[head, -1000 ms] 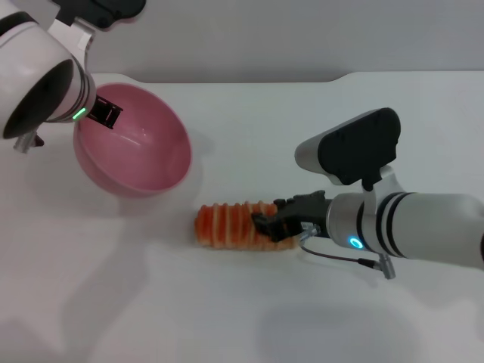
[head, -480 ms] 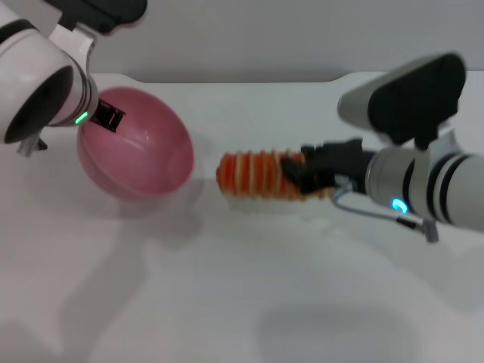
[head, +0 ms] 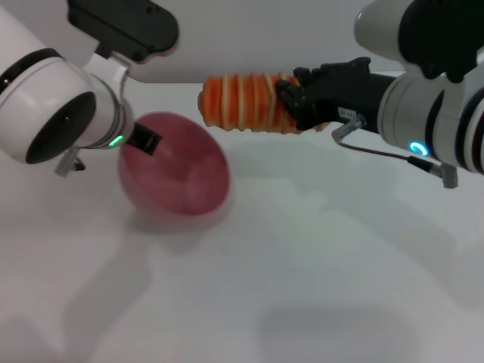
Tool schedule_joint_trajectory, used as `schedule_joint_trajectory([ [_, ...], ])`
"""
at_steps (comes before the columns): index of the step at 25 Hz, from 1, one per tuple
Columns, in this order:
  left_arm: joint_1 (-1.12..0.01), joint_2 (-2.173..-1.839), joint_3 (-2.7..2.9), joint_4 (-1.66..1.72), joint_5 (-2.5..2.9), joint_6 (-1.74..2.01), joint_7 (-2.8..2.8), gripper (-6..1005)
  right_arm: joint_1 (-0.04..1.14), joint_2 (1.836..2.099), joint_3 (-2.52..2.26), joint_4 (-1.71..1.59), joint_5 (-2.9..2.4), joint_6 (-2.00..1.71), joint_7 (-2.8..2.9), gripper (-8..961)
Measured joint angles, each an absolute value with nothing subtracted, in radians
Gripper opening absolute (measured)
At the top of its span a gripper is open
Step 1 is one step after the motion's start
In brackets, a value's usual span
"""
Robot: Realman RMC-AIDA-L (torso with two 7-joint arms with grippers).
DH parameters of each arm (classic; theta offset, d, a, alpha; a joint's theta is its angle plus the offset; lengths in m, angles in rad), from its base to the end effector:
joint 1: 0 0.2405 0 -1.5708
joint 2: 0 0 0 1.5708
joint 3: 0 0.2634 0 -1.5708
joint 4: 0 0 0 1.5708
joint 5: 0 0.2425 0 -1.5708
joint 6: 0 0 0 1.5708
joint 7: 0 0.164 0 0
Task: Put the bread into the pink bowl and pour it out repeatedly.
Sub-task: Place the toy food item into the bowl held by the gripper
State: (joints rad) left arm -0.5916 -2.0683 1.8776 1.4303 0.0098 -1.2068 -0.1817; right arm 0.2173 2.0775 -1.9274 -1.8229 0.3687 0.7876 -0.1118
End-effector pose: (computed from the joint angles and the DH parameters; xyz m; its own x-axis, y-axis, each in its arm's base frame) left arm -0.1538 0.4214 -0.0498 0.7480 0.6637 -0.0012 0.3420 -0.3870 -0.8563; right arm 0.0854 0.3627 -0.0434 0.8561 -0.3524 -0.3780 -0.5167 -0.5972 -0.6135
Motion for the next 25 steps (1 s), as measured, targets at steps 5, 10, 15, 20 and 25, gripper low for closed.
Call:
schedule_joint_trajectory([
  [5, -0.619, -2.070, 1.916, 1.444, -0.018, -1.199, -0.191, 47, 0.230, 2.077, -1.935, -1.767, 0.373, 0.764, -0.106, 223],
  [10, -0.630, -2.069, 1.927, 1.463, -0.029, -1.191, -0.194, 47, 0.230, 2.078, -1.948, -1.728, 0.378, 0.740, -0.099, 178],
  [15, -0.630, -2.069, 1.942, 1.477, -0.052, -1.173, -0.194, 47, 0.236, 2.077, -1.957, -1.676, 0.420, 0.687, -0.098, 159],
  [20, -0.630, -2.069, 1.954, 1.481, -0.060, -1.161, -0.192, 48, 0.238, 2.078, -1.970, -1.650, 0.429, 0.653, -0.096, 140],
  [25, -0.628, -2.068, 1.954, 1.489, -0.078, -1.150, -0.186, 48, 0.241, 2.077, -1.976, -1.624, 0.442, 0.653, -0.096, 156],
])
